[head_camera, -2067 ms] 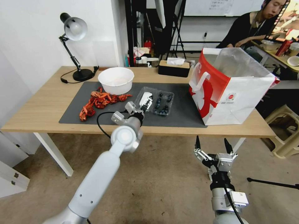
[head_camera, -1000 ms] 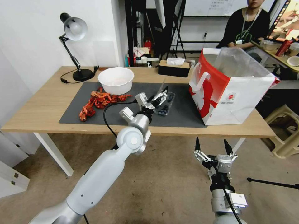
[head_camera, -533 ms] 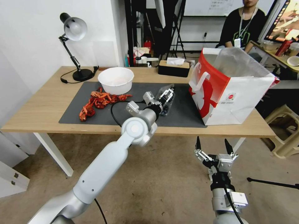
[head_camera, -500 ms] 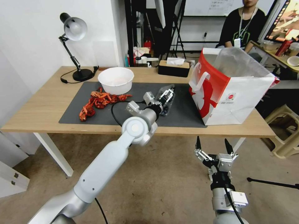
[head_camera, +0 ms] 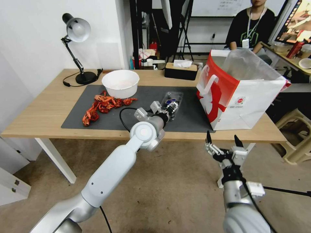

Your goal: Close the takeout container lid, then place the container into the takeout bag.

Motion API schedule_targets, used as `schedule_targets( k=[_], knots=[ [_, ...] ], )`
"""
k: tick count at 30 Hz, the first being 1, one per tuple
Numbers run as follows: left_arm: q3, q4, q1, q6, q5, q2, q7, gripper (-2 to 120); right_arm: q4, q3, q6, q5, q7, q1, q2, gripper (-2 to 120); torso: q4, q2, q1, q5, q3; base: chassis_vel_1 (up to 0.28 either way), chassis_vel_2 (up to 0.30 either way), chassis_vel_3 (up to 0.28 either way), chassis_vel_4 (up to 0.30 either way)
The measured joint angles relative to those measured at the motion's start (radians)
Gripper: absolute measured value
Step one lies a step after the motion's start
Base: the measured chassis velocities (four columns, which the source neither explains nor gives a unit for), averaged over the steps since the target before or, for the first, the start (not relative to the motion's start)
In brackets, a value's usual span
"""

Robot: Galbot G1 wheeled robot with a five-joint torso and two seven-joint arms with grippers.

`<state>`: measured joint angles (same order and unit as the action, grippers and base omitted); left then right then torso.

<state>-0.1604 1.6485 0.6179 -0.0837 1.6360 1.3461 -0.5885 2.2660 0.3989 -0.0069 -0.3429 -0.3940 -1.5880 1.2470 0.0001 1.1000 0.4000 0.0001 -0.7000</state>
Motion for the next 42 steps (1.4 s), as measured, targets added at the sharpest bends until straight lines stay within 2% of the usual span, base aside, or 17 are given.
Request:
schedule_targets(
  k=[2, 5, 7, 9, 11, 13, 15, 17, 19, 27, 42],
  knots=[
    [-0.011, -0.008, -0.005, -0.006, -0.012, 0.0, -0.01, 23, 0.002, 0.011, -0.043, -0.106, -0.013, 0.049, -0.023, 100, -0.0002, 0.0, 0.0, 0.0, 0.0, 0.0, 0.0, 0.0, 0.0],
    [-0.016, -0.011, -0.007, -0.007, -0.017, -0.001, -0.018, 17, -0.003, 0.022, -0.083, -0.201, -0.027, 0.088, -0.043, 100, 0.0, 0.0, 0.0, 0.0, 0.0, 0.0, 0.0, 0.0, 0.0],
    [-0.021, -0.011, -0.007, -0.007, -0.024, -0.005, -0.021, 5, -0.017, 0.034, -0.129, -0.329, -0.039, 0.136, -0.073, 100, -0.0002, 0.0, 0.0, 0.0001, 0.0, 0.0, 0.0, 0.0, 0.0],
    [-0.021, -0.011, -0.007, -0.007, -0.025, -0.006, -0.021, 1, -0.021, 0.035, -0.135, -0.353, -0.04, 0.145, -0.078, 100, -0.0002, 0.0, 0.0, 0.0001, 0.0, 0.0, 0.0, 0.0, 0.0],
    [-0.024, -0.011, -0.007, -0.007, -0.03, -0.011, -0.021, 0, -0.044, 0.033, -0.166, -0.471, -0.051, 0.194, -0.103, 100, -0.0002, 0.0, 0.0, -0.0001, 0.0, 0.0, 0.0, 0.0, 0.0],
    [-0.025, -0.011, -0.007, -0.007, -0.03, -0.011, -0.021, 0, -0.049, 0.032, -0.172, -0.493, -0.053, 0.203, -0.107, 100, -0.0002, 0.0, 0.0, 0.0001, 0.0, 0.0, 0.0, 0.0, 0.0],
    [-0.029, -0.011, -0.007, -0.007, -0.035, -0.012, -0.021, 0, -0.083, 0.018, -0.198, -0.61, -0.062, 0.267, -0.131, 100, 0.0, 0.0, 0.0, 0.0, 0.0, 0.0, 0.0, 0.0, 0.0],
    [-0.03, -0.011, -0.007, -0.007, -0.035, -0.013, -0.021, 0, -0.09, 0.013, -0.203, -0.631, -0.065, 0.28, -0.136, 100, -0.0002, 0.0, 0.0, 0.0, 0.0, 0.0, 0.0, 0.0, 0.0],
    [-0.031, -0.01, -0.007, -0.006, -0.039, -0.014, -0.022, 0, -0.129, -0.017, -0.224, -0.736, -0.08, 0.366, -0.162, 100, -0.0001, 0.0, 0.0, -0.0002, 0.0, 0.0, 0.0, 0.0, 0.0],
    [-0.034, -0.01, -0.007, -0.005, -0.044, -0.016, -0.023, 0, -0.233, -0.102, -0.245, -0.879, -0.111, 0.544, -0.165, 100, -0.0002, 0.0, 0.0, 0.0, 0.0, 0.0, 0.0, 0.0, 0.0],
    [-0.036, -0.015, -0.003, -0.003, -0.052, -0.022, -0.024, 0, -0.447, -0.225, -0.256, -0.969, -0.129, 0.756, -0.107, 99, -0.0001, 0.0, 0.0, -0.0002, 0.0, 0.0, 0.0, 0.0, 0.0]
  ],
)
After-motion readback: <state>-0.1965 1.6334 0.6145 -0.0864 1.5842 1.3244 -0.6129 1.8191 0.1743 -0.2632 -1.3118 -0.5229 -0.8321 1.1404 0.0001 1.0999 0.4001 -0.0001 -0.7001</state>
